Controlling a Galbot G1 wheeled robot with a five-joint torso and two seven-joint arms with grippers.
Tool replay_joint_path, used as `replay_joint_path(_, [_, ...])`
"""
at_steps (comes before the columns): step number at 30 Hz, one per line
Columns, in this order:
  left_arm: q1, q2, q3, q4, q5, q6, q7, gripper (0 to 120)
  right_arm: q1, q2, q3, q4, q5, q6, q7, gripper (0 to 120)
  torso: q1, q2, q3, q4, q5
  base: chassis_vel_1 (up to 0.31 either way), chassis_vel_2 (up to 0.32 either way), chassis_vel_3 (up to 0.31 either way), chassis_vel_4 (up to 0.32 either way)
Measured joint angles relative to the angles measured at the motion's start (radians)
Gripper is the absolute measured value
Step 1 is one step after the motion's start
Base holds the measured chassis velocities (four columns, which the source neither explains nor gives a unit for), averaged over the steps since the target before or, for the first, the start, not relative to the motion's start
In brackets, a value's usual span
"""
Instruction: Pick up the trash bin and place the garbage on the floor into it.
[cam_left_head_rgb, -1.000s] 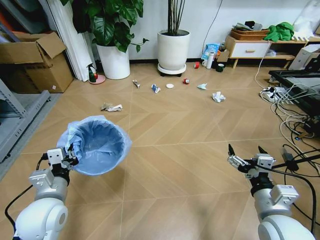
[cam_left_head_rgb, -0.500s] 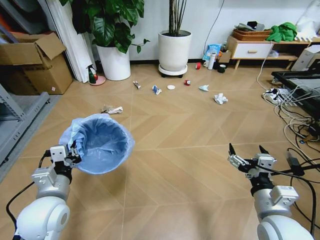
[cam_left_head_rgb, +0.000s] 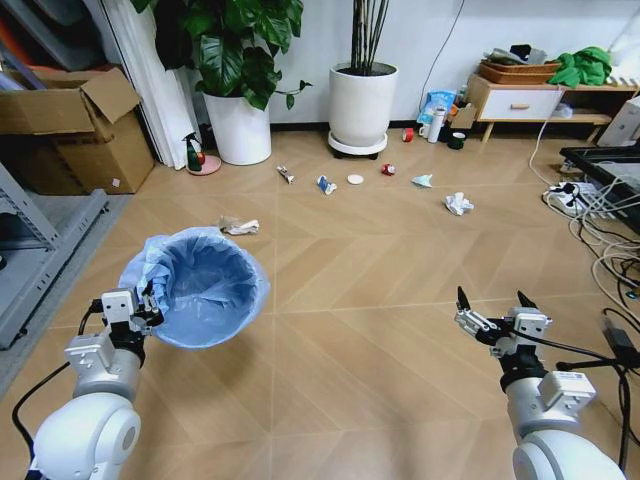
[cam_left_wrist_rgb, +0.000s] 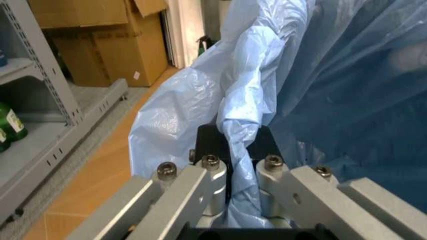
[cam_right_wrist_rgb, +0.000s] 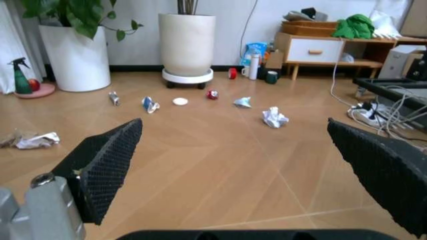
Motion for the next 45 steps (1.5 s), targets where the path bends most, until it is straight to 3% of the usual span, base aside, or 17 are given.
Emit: replay_joint_path(45, [0.015,-0.009,-0.003,-0.022,0.036,-0.021,0.013,0,-0.006,0.014,-0.006,-0.001,-0.014,0.021,-0.005,100,0.000,0.000,0.000,0.0000,0.0001,-0.055,0.287,0.053,-0.295])
